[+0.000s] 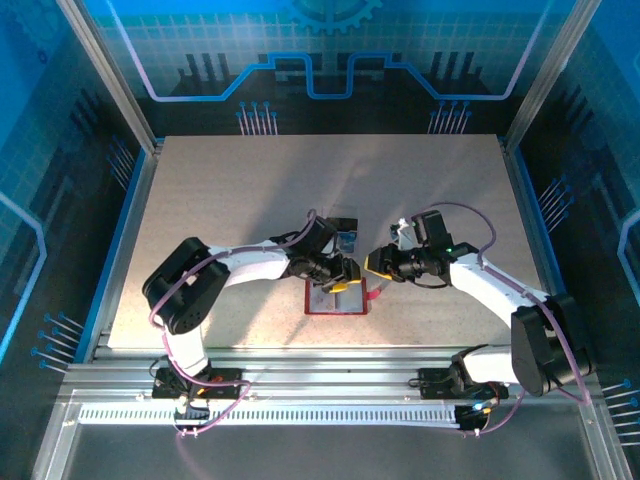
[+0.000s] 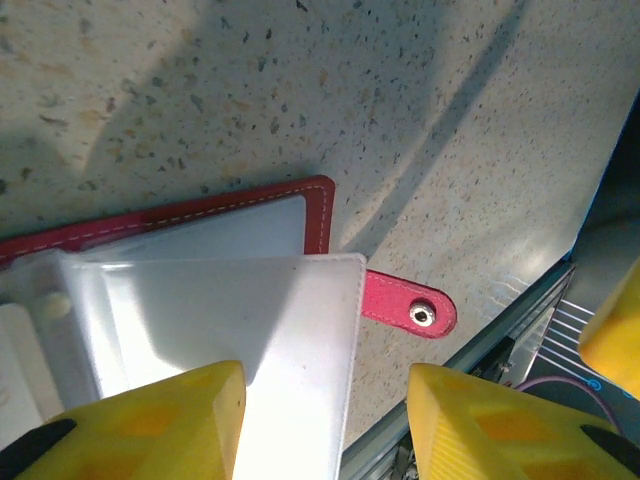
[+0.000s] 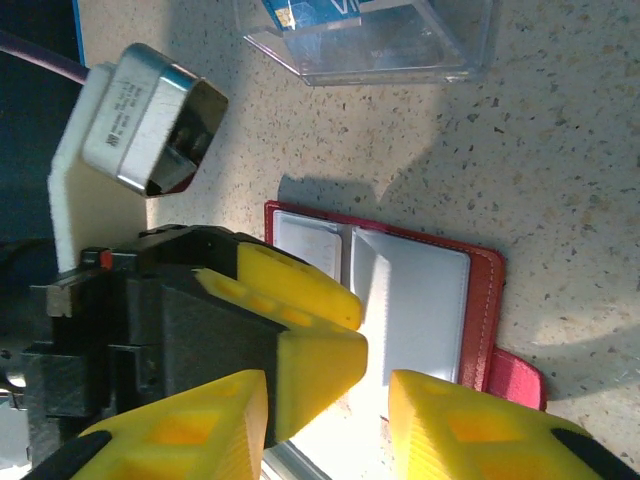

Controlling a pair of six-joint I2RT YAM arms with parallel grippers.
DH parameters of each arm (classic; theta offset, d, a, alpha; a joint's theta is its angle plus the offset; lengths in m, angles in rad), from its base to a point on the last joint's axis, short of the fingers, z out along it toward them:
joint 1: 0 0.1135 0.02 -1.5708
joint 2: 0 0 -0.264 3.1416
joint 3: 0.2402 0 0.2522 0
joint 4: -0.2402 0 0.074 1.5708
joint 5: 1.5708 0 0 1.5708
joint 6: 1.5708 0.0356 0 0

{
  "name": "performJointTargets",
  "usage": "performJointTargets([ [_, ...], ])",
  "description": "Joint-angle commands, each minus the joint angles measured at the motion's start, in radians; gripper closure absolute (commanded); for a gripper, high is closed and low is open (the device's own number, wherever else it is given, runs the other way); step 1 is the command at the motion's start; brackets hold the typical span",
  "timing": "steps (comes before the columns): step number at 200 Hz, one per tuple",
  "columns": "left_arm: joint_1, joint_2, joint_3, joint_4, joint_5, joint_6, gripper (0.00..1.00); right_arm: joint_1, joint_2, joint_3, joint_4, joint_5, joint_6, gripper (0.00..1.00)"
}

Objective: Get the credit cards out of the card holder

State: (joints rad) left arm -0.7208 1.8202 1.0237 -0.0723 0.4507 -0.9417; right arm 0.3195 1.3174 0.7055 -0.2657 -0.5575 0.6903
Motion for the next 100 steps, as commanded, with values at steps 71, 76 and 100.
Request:
performJointTargets([
  [71, -0.027, 0.063, 0.038, 0.006, 0.030, -0.021, 0.52, -0.028, -0.015, -0.017, -0.021, -0.025, -0.020, 0.62],
  [76, -0.027, 0.062, 0.040, -0.001, 0.031, -0.019, 0.52, -0.029, -0.015, -0.017, -0.020, -0.025, -0.020, 0.62],
  [100, -0.027, 0.066, 0.046, -0.019, 0.031, -0.009, 0.52, -0.028, -0.012, -0.019, -0.018, -0.030, -0.019, 0.61],
])
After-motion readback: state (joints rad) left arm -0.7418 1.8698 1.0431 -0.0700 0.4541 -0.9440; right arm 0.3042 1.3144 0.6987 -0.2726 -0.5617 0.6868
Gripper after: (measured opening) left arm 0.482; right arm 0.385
